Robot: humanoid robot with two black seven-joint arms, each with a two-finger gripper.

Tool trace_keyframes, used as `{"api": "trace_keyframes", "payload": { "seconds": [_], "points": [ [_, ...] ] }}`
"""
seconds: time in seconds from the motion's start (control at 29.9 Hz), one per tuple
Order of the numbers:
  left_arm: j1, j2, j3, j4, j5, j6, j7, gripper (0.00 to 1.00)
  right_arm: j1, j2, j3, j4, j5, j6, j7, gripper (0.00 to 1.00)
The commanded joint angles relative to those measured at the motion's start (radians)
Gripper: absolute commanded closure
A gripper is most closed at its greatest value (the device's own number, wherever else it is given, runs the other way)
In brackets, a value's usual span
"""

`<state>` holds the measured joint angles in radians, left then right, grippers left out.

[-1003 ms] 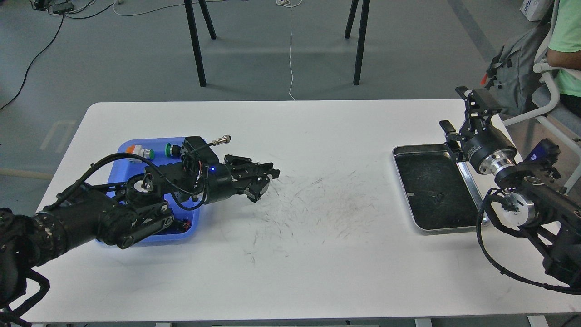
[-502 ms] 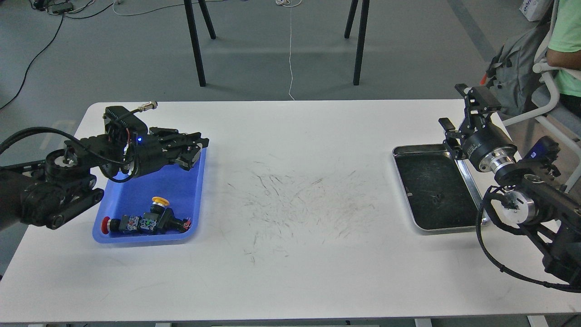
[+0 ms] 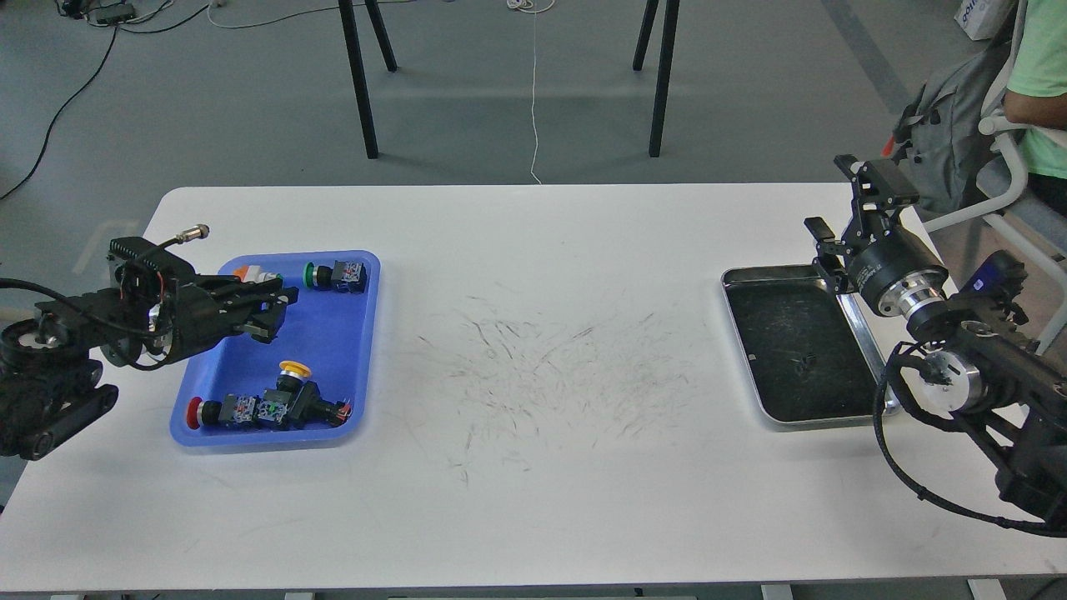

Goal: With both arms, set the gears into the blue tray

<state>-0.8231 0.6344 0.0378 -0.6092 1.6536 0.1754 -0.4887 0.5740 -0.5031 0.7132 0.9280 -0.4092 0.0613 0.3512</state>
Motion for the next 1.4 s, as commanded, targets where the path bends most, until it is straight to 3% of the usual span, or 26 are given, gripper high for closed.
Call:
{"api": "trace_keyframes", "payload": {
  "seconds": [0.0, 0.7, 0.94, 1.37],
  "points": [
    [0.015, -0.004, 0.001, 0.016, -0.011, 0.001, 0.000, 0.88, -0.003, 0.000, 0.000, 0.000, -0.002, 0.000, 0.000, 0.06],
    [0.050, 0.002, 0.001, 0.006, -0.046, 0.004, 0.000, 0.84, 0.001, 0.000, -0.017, 0.000, -0.003, 0.000, 0.000, 0.06],
    [0.050, 0.004, 0.001, 0.006, -0.075, 0.001, 0.000, 0.70, 0.003, 0.000, -0.018, 0.000, -0.003, 0.000, 0.000, 0.06],
    [0.048, 0.010, -0.006, 0.011, -0.127, 0.001, 0.000, 0.58, 0.004, 0.005, -0.020, 0.000, -0.003, 0.000, -0.001, 0.06]
  ]
}}
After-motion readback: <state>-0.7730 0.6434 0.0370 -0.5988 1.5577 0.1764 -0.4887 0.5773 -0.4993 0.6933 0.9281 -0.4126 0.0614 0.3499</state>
